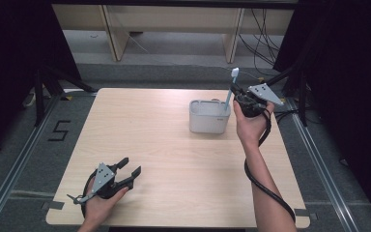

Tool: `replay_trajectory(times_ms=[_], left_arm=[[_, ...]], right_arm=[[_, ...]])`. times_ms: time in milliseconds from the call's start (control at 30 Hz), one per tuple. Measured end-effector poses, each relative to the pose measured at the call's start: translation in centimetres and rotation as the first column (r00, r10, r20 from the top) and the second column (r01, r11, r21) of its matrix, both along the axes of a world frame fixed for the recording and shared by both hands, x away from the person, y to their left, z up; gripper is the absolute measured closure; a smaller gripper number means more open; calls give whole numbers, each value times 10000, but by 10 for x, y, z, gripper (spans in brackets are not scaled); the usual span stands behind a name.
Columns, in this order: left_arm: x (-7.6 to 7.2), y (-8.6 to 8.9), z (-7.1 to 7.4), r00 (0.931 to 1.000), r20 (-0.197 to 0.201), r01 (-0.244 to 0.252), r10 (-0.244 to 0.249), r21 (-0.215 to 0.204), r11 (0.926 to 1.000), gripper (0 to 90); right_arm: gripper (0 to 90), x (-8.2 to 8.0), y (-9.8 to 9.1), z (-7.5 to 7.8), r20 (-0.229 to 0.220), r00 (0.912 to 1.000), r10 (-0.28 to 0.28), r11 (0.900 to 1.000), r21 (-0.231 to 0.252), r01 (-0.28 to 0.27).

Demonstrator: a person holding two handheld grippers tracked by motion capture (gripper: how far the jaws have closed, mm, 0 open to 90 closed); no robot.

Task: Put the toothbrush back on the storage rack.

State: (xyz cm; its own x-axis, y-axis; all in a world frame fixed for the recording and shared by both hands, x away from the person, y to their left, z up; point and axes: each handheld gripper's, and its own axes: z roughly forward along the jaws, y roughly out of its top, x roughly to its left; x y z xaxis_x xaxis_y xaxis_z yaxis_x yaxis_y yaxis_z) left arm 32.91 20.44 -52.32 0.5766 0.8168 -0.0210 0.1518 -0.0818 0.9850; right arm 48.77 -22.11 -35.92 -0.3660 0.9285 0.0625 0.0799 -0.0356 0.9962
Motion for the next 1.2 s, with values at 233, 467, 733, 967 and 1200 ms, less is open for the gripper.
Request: replay_trajectory(times_ms=[233,467,733,967,1200], left_arm=[[0,0,0,10000,-2,2,-2,-14,10000,389],[0,0,0,10000,-10,4,-4,-35,10000,389],[0,0,0,10000,-9,10,-10,-36,10000,389],[0,0,0,10000,-17,9,-9,-29,10000,389],[0,0,0,10000,-17,20,-20,-56,10000,389]], right_arm=[[859,3,0,-4,-19,10000,-92,9998,-150,92],[859,7,0,-9,-199,9997,-161,9998,-83,160],[859,8,-1,-16,-417,9988,-243,9997,21,244],[859,10,-2,-22,-496,9985,-234,9997,-119,228],[859,11,-1,-26,-564,9981,-233,9997,-106,227]])
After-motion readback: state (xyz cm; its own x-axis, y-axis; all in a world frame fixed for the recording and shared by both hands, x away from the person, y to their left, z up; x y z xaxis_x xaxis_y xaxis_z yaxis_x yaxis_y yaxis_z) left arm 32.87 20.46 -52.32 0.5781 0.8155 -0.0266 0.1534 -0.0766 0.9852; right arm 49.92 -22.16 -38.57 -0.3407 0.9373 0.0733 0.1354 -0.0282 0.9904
